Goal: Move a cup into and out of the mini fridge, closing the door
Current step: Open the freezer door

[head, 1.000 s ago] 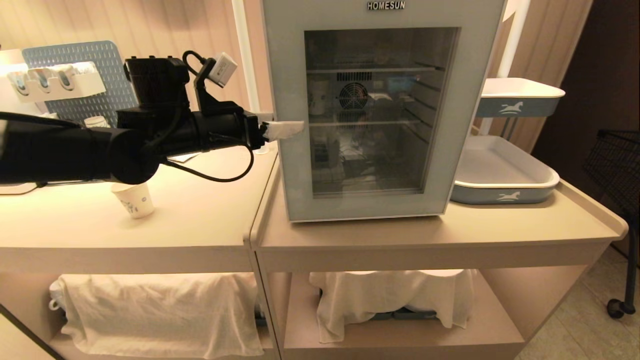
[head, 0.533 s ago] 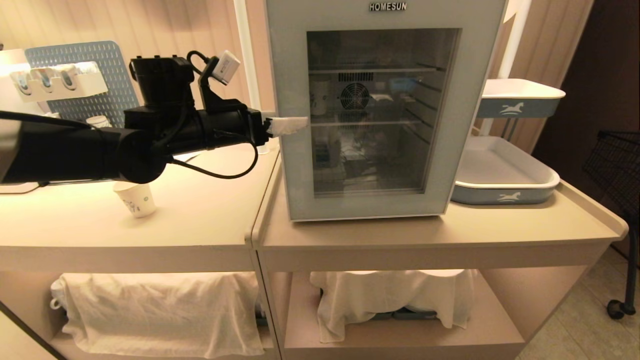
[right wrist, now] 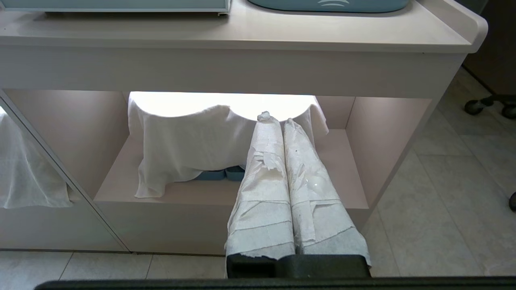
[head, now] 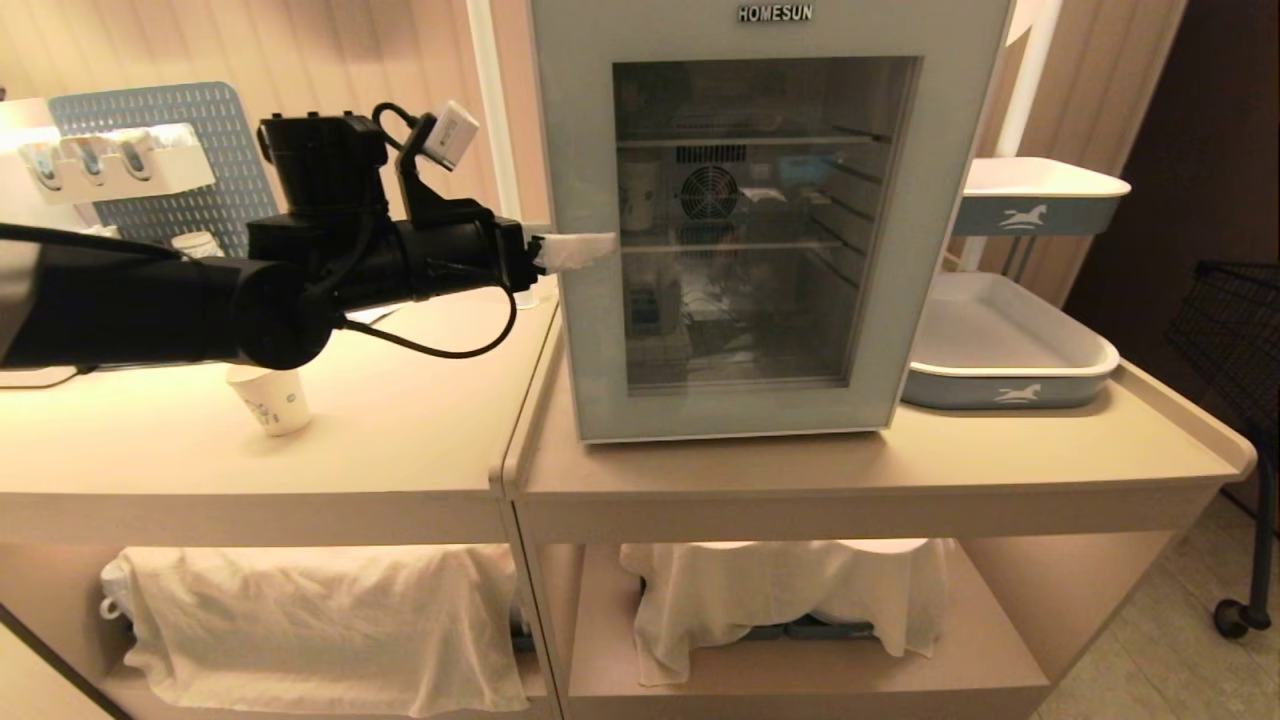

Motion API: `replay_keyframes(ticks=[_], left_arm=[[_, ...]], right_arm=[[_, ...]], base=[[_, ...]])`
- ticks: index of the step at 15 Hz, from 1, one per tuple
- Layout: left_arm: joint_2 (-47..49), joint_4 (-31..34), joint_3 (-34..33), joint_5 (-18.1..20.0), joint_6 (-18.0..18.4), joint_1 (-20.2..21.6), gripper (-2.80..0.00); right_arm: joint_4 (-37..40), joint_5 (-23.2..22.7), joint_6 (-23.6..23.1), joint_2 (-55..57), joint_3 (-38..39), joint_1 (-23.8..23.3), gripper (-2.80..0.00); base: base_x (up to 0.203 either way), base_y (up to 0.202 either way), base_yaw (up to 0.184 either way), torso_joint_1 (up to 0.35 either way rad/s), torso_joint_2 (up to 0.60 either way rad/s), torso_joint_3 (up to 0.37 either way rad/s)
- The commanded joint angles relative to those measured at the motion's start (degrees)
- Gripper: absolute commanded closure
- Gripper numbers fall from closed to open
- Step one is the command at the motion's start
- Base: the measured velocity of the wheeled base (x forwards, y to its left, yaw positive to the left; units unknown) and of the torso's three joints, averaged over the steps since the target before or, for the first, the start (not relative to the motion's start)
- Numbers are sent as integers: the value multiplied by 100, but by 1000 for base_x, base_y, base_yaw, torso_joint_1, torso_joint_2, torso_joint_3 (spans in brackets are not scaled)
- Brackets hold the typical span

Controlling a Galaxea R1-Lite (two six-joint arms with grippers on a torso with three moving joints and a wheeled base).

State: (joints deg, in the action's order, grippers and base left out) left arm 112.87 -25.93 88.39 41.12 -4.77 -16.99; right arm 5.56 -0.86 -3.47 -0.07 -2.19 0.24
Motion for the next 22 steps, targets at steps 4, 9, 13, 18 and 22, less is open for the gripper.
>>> replay_keyframes(ticks=[4, 9, 13, 18, 22], left_arm=[[-216, 9, -215, 38, -207, -23, -280], [-496, 9, -587, 54, -217, -48, -280], [-697, 18, -772, 63, -219, -94, -280], [-1053, 20, -1054, 57, -228, -251, -280], [-1525, 20, -1539, 46, -242, -345, -280]], right_arm=[[6, -2, -13, -1, 0, 2, 0], [3, -2, -4, -1, 0, 2, 0], [-2, -2, -4, -1, 0, 2, 0], [5, -2, -4, -1, 0, 2, 0], [-2, -2, -13, -1, 0, 2, 0]], base=[[0, 0, 0, 0, 0, 0], [0, 0, 0, 0, 0, 0], [0, 0, 0, 0, 0, 0], [0, 0, 0, 0, 0, 0], [0, 0, 0, 0, 0, 0]])
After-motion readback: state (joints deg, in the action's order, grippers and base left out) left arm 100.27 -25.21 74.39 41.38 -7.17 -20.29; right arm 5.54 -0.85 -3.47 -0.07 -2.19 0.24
